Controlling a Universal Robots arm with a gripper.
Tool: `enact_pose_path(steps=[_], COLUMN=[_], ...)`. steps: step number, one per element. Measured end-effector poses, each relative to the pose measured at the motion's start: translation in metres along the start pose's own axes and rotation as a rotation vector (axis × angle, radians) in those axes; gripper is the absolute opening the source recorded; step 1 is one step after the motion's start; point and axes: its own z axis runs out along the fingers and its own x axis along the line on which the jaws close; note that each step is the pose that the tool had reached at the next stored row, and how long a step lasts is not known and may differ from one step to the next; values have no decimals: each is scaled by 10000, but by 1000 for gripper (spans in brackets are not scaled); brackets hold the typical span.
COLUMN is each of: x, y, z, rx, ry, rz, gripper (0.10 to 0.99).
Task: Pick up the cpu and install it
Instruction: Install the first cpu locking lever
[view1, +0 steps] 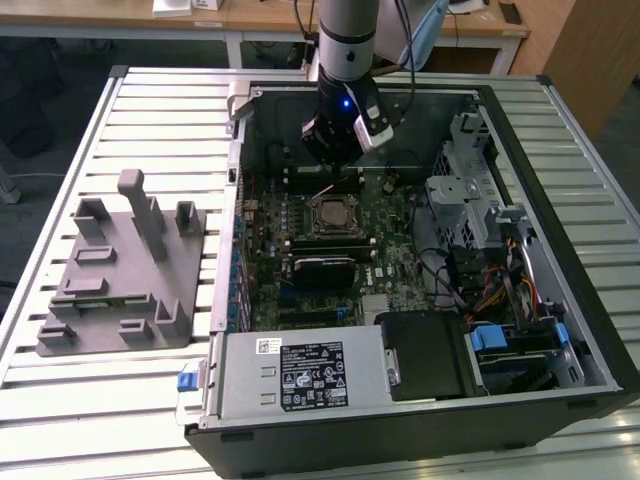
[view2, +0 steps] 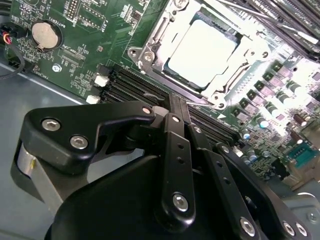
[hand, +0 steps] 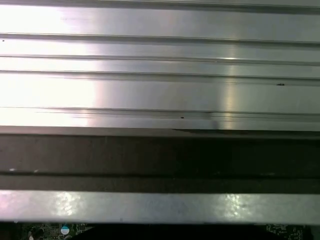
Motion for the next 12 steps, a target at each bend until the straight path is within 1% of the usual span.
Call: enact_pose_path(steps=[12], x=[-85], y=[25], z=[72], rx=[4], ry=[1], rz=[-32], gripper=[114])
